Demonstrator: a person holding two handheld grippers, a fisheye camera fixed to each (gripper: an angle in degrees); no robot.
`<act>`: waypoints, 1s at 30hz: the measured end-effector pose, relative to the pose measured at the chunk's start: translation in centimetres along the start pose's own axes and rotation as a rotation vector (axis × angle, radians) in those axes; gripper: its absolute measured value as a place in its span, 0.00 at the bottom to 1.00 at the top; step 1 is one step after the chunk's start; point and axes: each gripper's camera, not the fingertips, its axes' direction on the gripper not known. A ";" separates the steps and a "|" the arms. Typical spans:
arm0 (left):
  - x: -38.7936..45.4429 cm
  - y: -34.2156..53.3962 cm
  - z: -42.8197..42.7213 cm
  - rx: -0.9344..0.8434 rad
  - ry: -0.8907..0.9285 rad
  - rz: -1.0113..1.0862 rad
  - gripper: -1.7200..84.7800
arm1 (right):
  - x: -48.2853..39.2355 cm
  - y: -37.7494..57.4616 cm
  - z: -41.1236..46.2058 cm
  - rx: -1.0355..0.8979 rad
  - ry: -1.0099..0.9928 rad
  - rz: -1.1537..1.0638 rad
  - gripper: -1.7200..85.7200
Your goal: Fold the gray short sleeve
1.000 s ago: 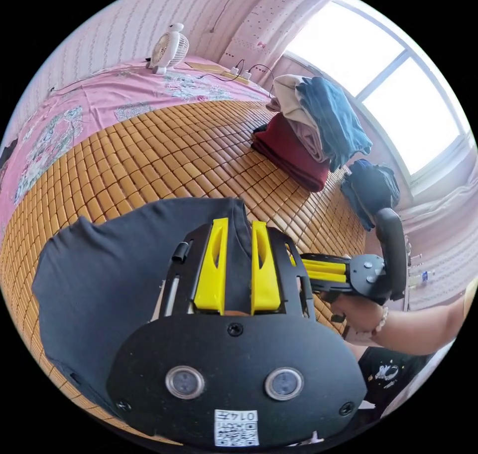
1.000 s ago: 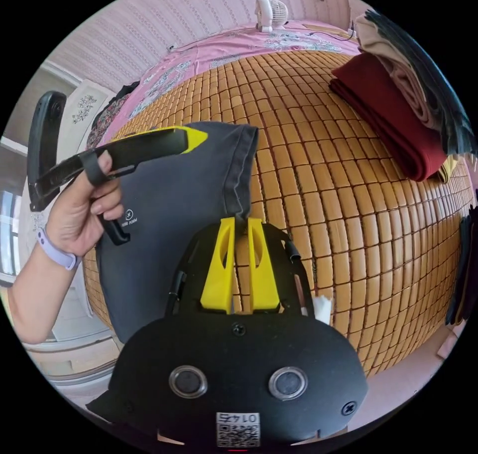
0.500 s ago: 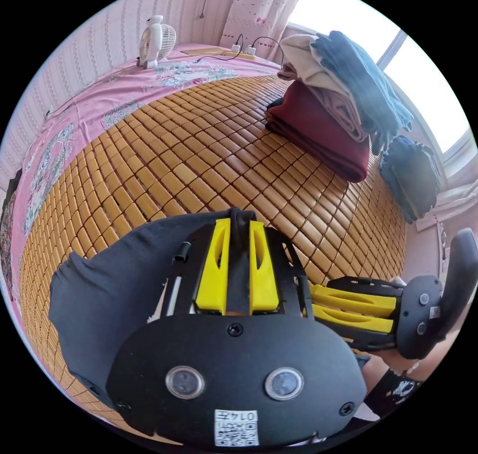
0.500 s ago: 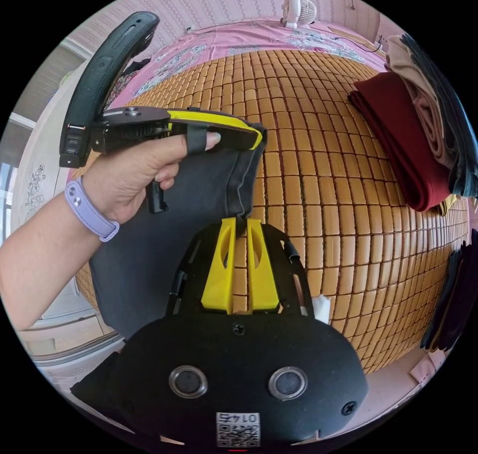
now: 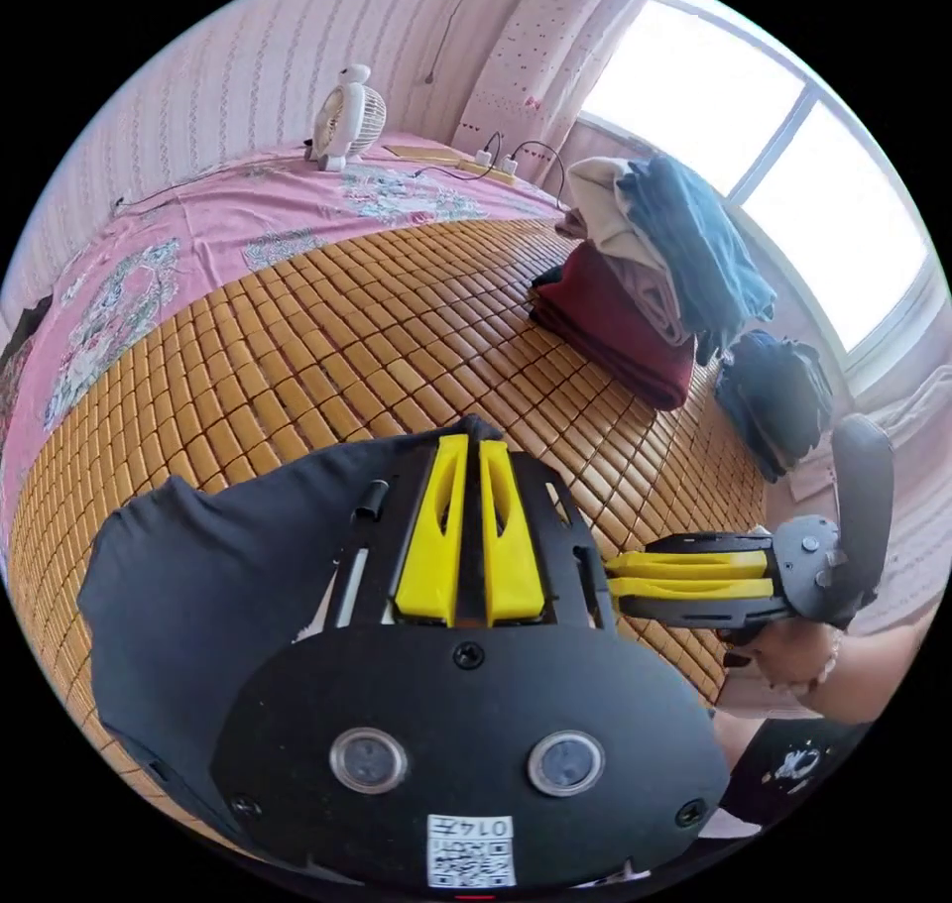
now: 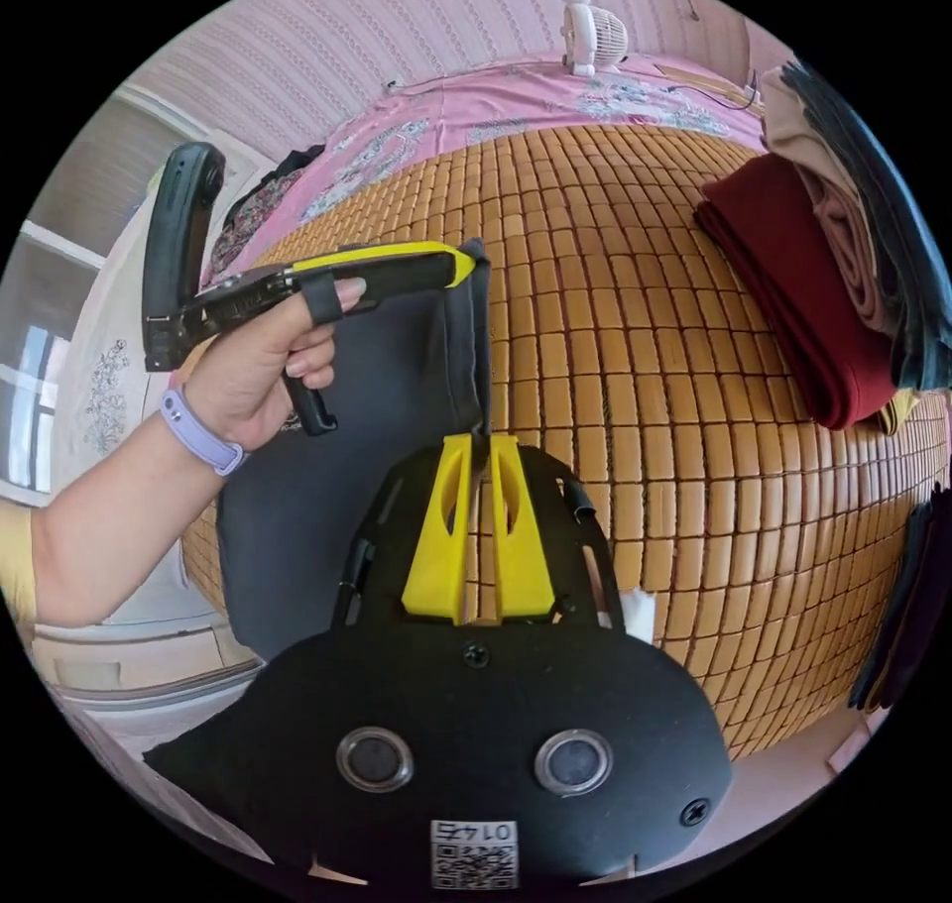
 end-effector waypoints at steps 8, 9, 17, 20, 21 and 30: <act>-6.9 8.7 -6.9 0.128 -0.063 -0.253 0.10 | -3.1 0.2 -1.4 0.036 -0.113 -0.231 0.11; -7.9 10.2 -8.0 0.137 -0.070 -0.281 0.10 | -3.1 -0.1 -1.3 0.054 -0.110 -0.239 0.11; -16.0 21.4 -17.7 0.186 -0.276 -0.480 0.10 | -2.3 -7.7 3.6 0.042 -0.067 -0.139 0.11; -19.1 25.3 -20.0 0.170 -0.296 -0.567 0.10 | -2.9 -8.9 4.9 -0.090 -0.077 -0.102 0.10; -19.7 26.4 -20.6 0.172 -0.297 -0.570 0.10 | -3.3 -8.0 4.4 -0.083 -0.067 -0.093 0.10; -19.9 30.6 -19.4 0.132 -0.144 -0.574 0.09 | -5.9 -3.9 5.7 -0.132 0.024 -0.079 0.06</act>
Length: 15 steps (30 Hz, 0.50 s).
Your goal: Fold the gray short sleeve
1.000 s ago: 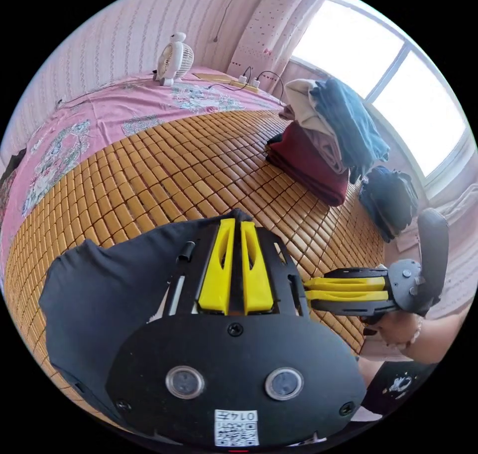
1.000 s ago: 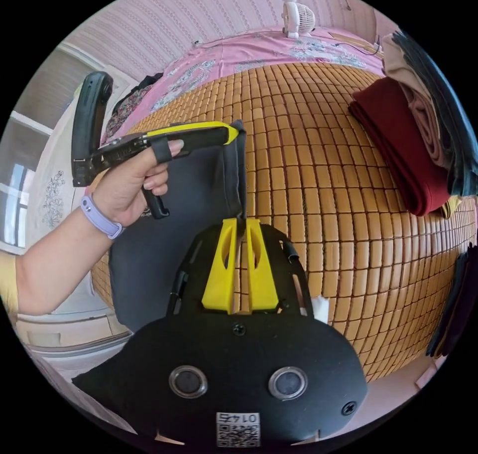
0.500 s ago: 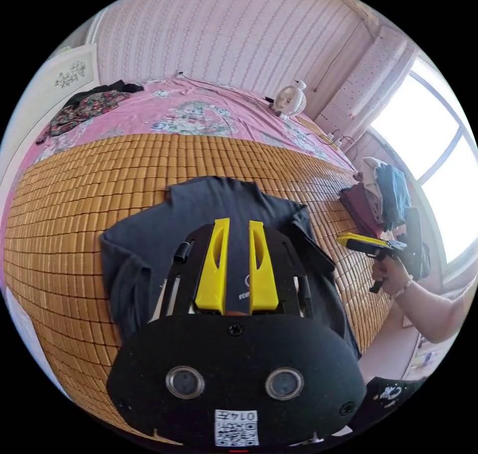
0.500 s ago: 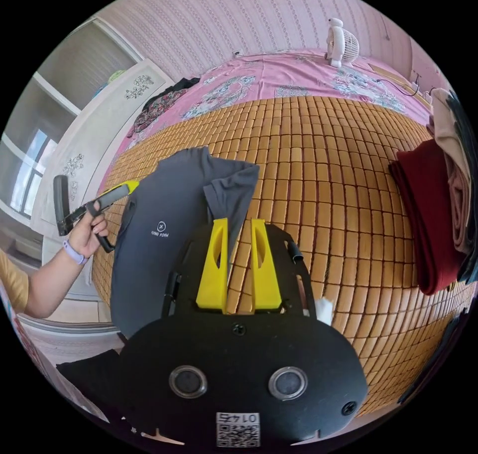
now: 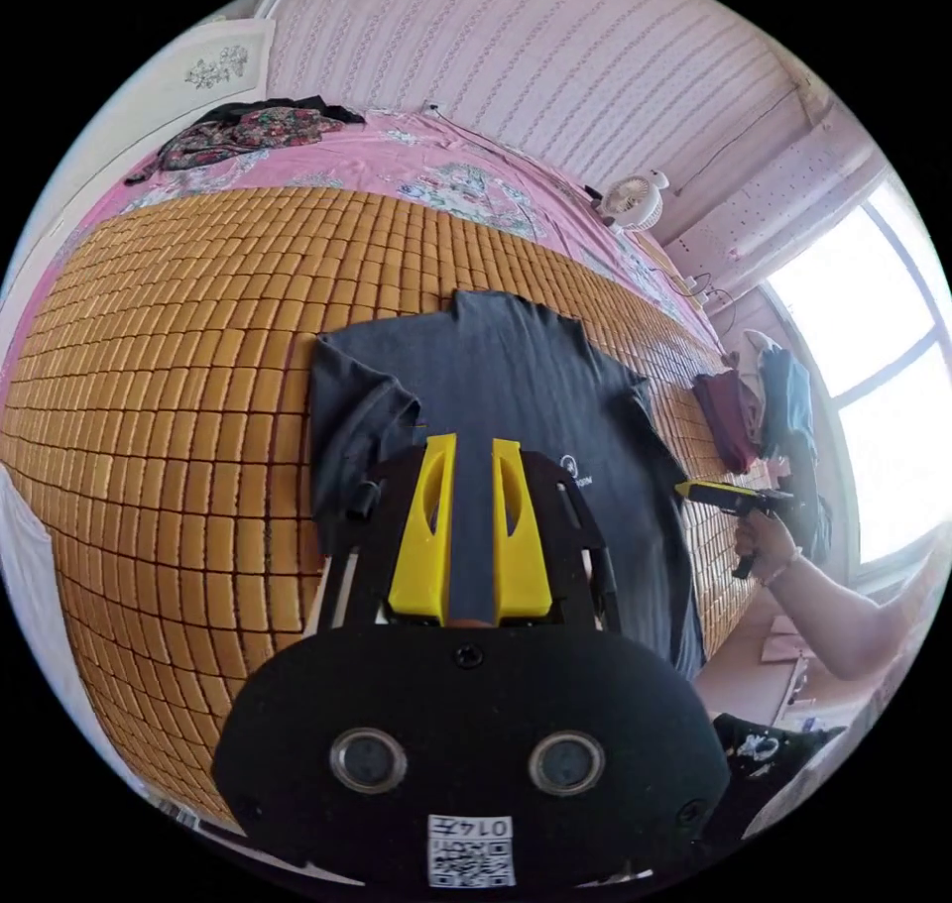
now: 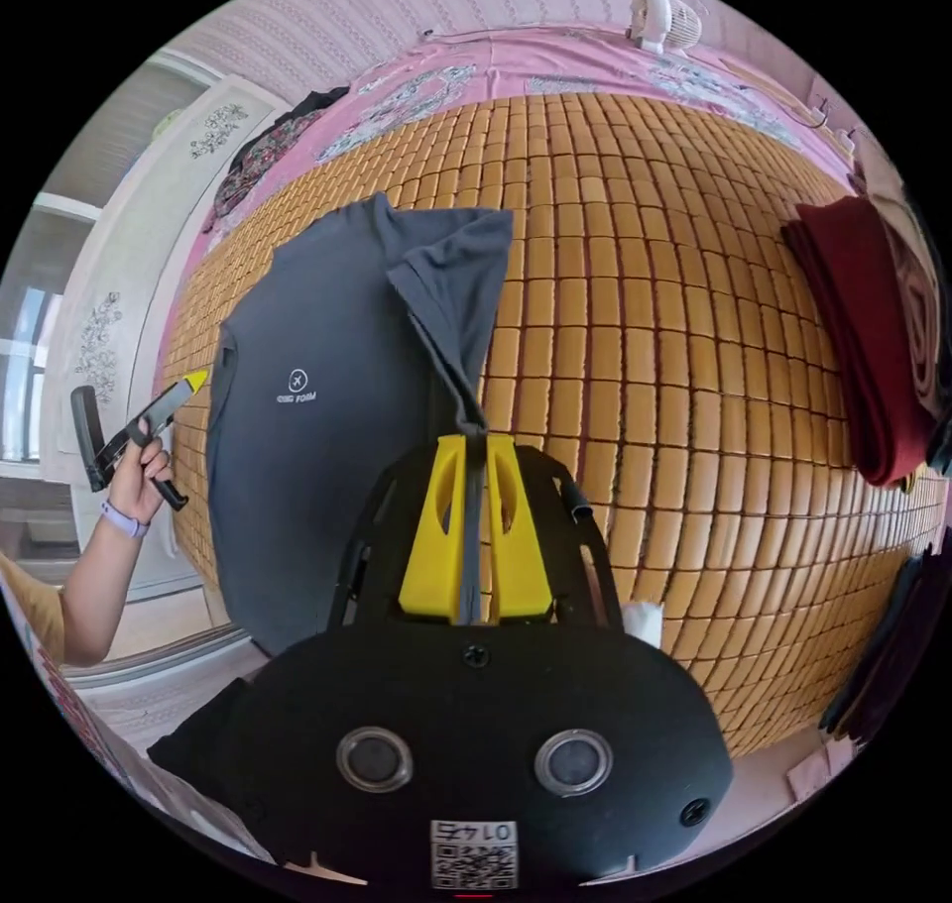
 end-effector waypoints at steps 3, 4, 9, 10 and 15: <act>3.5 -0.7 2.4 -0.035 0.107 0.093 0.09 | -0.5 0.7 -1.2 0.036 0.062 0.024 0.06; 4.2 -0.9 3.0 -0.034 0.129 0.109 0.10 | -0.6 0.8 -1.4 0.043 0.069 0.021 0.06; 11.6 -5.3 8.7 -0.058 0.215 0.241 0.12 | -1.5 0.8 -1.7 0.056 0.112 -0.018 0.06; 12.3 -5.7 9.4 -0.067 0.204 0.260 0.12 | -1.7 0.8 -1.7 0.060 0.114 -0.023 0.06; 15.8 -7.5 16.2 -0.285 0.106 0.357 0.07 | -3.2 0.9 -1.9 0.090 0.176 -0.082 0.07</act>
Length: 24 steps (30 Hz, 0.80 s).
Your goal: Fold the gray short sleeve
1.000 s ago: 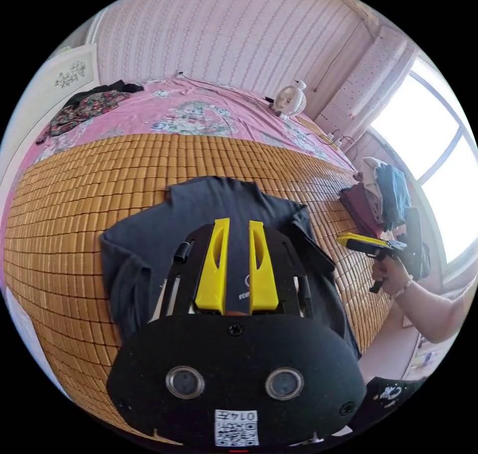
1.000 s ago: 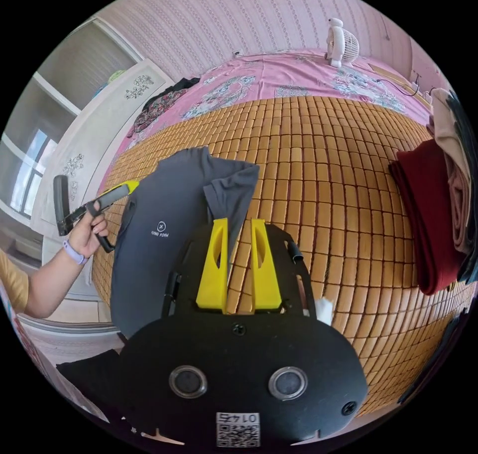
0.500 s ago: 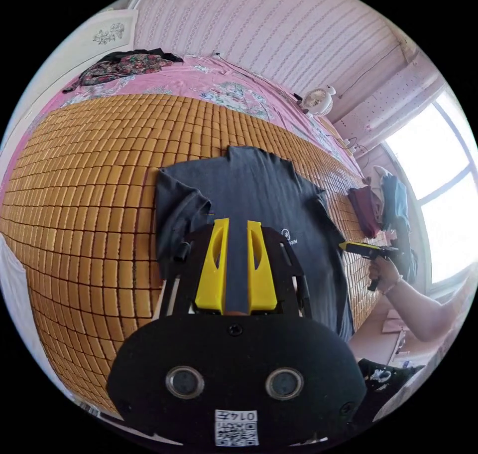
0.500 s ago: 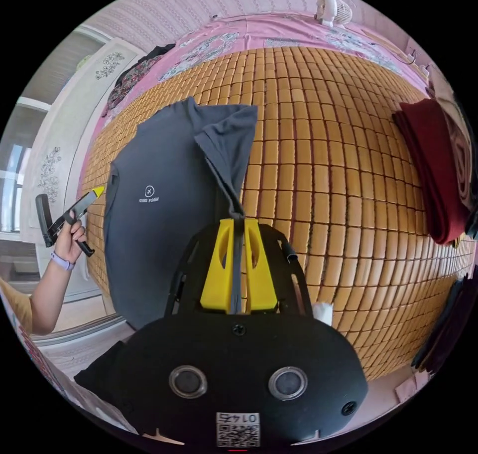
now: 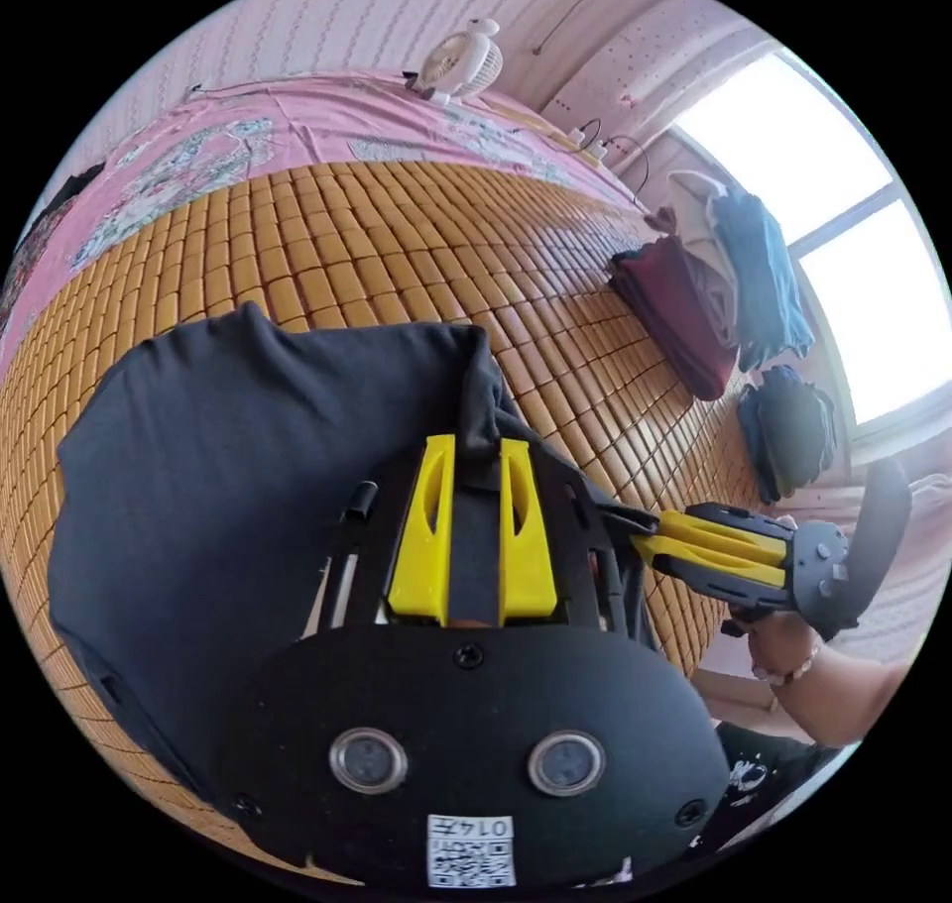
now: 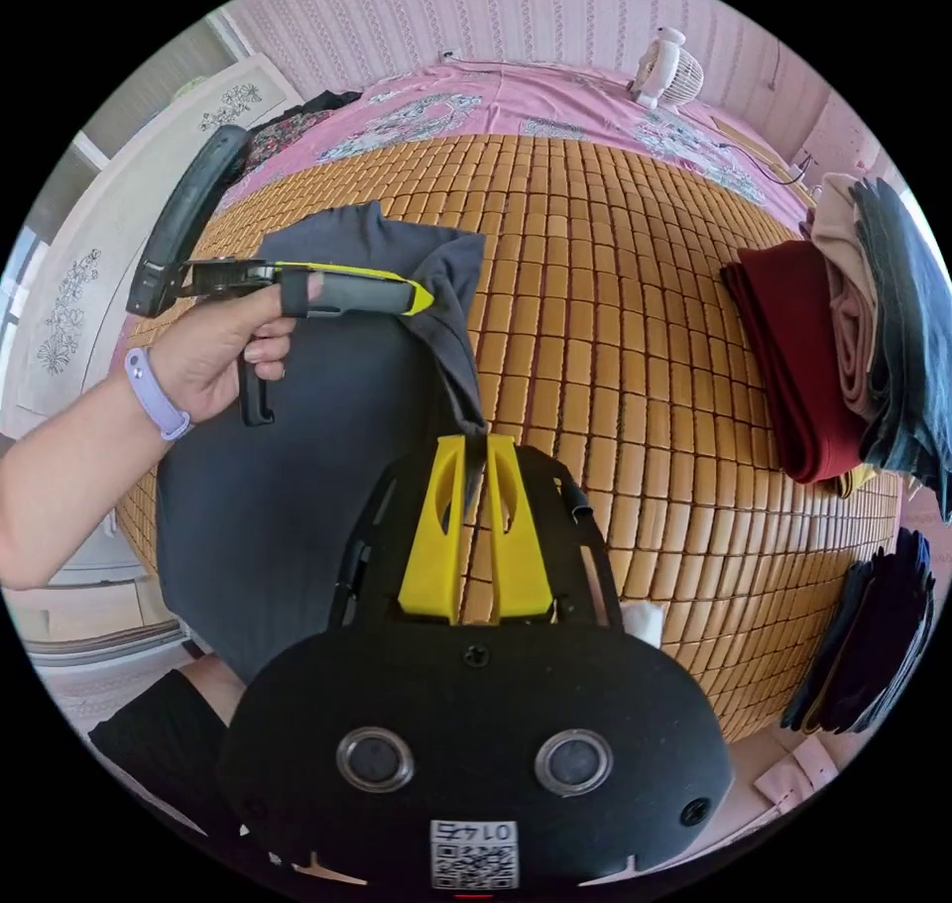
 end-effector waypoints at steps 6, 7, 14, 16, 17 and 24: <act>1.6 -1.5 -1.8 -0.001 -0.028 0.172 0.05 | -2.3 0.2 -0.8 0.031 0.130 -0.116 0.07; 1.4 -1.6 -2.1 -0.004 -0.037 0.182 0.05 | -2.8 0.2 -0.9 0.035 0.140 -0.138 0.08; -5.7 1.7 -4.7 -0.076 -0.115 0.088 0.10 | -6.5 0.1 -0.1 0.001 0.161 -0.306 0.11; -7.5 4.0 -7.0 -0.037 -0.124 0.078 0.10 | -5.4 -0.5 -1.0 0.049 0.111 -0.275 0.11; -8.9 5.7 -8.8 -0.005 -0.134 0.060 0.10 | -4.2 -1.5 -1.3 0.075 0.050 -0.242 0.11; -20.8 18.9 -18.8 0.154 -0.293 -0.218 0.11 | 3.4 -11.6 2.0 0.164 -0.235 0.034 0.12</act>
